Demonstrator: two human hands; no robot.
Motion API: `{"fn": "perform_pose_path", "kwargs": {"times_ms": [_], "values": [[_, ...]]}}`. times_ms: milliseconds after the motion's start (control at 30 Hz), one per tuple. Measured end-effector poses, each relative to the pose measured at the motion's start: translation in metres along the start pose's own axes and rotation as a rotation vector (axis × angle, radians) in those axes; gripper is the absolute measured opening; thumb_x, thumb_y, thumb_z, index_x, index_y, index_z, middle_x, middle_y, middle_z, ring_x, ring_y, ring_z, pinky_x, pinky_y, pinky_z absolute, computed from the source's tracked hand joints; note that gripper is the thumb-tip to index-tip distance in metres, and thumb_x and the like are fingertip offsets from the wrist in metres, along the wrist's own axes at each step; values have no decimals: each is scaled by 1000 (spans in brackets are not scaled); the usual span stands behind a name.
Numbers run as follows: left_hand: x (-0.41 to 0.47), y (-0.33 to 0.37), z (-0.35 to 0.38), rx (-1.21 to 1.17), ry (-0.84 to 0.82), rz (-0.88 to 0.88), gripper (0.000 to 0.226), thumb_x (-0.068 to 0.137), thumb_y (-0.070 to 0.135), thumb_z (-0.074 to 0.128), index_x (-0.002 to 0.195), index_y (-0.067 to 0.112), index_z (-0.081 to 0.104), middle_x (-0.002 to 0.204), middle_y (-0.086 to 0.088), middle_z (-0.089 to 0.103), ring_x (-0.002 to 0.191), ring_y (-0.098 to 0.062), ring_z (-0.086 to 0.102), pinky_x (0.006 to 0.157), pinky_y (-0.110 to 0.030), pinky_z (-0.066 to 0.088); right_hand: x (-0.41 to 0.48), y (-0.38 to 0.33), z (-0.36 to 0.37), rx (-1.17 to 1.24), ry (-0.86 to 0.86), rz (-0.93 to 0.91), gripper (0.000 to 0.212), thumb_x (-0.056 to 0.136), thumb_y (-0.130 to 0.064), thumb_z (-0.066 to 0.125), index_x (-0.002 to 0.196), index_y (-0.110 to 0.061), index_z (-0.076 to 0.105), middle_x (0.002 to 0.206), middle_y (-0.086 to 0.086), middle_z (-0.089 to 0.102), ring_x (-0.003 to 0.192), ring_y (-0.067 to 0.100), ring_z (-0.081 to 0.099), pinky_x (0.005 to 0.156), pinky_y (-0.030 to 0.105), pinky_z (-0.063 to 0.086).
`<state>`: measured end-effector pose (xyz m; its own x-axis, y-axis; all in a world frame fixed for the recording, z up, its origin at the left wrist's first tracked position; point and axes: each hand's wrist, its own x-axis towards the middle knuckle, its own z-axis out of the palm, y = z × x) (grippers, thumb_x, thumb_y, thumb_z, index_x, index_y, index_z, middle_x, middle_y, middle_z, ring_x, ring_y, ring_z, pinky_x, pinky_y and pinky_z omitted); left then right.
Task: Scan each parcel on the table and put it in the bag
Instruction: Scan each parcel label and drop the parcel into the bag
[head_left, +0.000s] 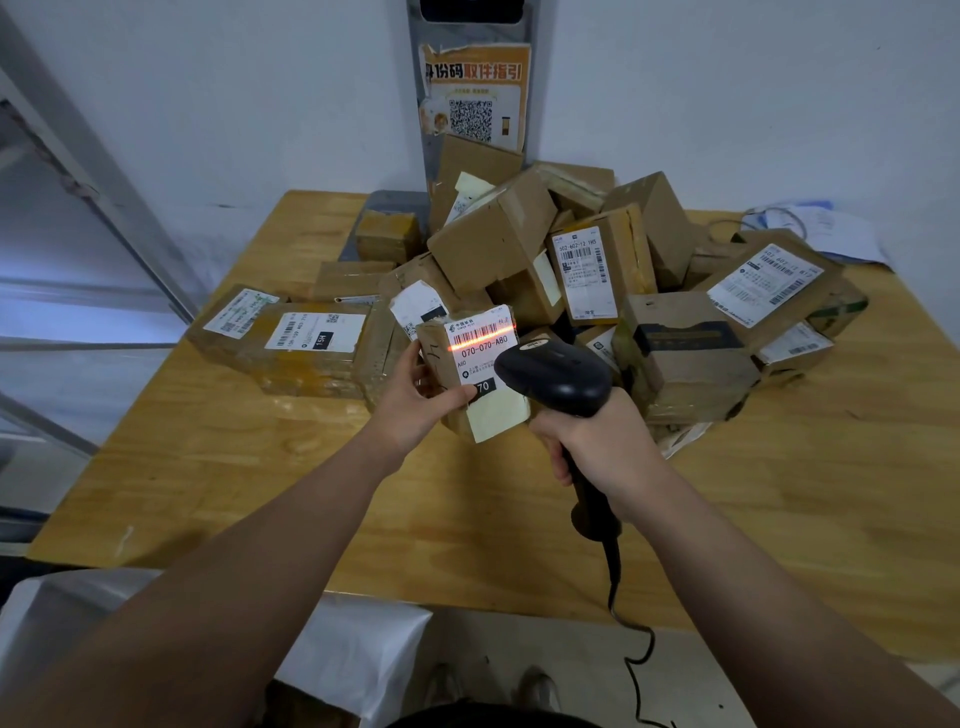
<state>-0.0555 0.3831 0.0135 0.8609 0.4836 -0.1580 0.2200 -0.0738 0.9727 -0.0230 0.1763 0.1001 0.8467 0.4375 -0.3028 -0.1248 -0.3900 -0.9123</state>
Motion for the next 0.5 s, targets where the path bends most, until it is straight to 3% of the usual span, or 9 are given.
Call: {"fn": "perform_pose_path", "kwargs": {"times_ms": [167,333,433,500], "values": [[-2,2,2,-4,-2,4,87,78,20,80,146,34,28,119,11,53,118,-14,51,81,-23,47,-2,0,0,13,16,-23,35,79,-8,64,46,-11,52,42,4,50,45,18,49,60,33,46],[-5,3,0,-9,-13,56,94,77,17,81,149,36,23,135,10,49,124,-9,47,84,-16,46,-5,0,-1,-1,-7,0,34,80,-10,65,48,-9,53,44,6,51,43,17,49,57,31,45],[-7,10,-1,10,4,118,97,77,10,79,150,35,20,133,16,44,121,-2,43,75,-2,44,-6,-1,-4,-16,-13,39,34,79,-11,65,47,-8,53,43,6,51,41,17,48,58,31,44],[-7,13,-3,36,9,144,100,76,10,80,151,34,18,135,16,41,123,-2,41,78,-3,43,-8,-3,-6,-27,6,39,34,78,-12,66,47,-9,54,42,5,52,40,16,49,59,31,44]]}}
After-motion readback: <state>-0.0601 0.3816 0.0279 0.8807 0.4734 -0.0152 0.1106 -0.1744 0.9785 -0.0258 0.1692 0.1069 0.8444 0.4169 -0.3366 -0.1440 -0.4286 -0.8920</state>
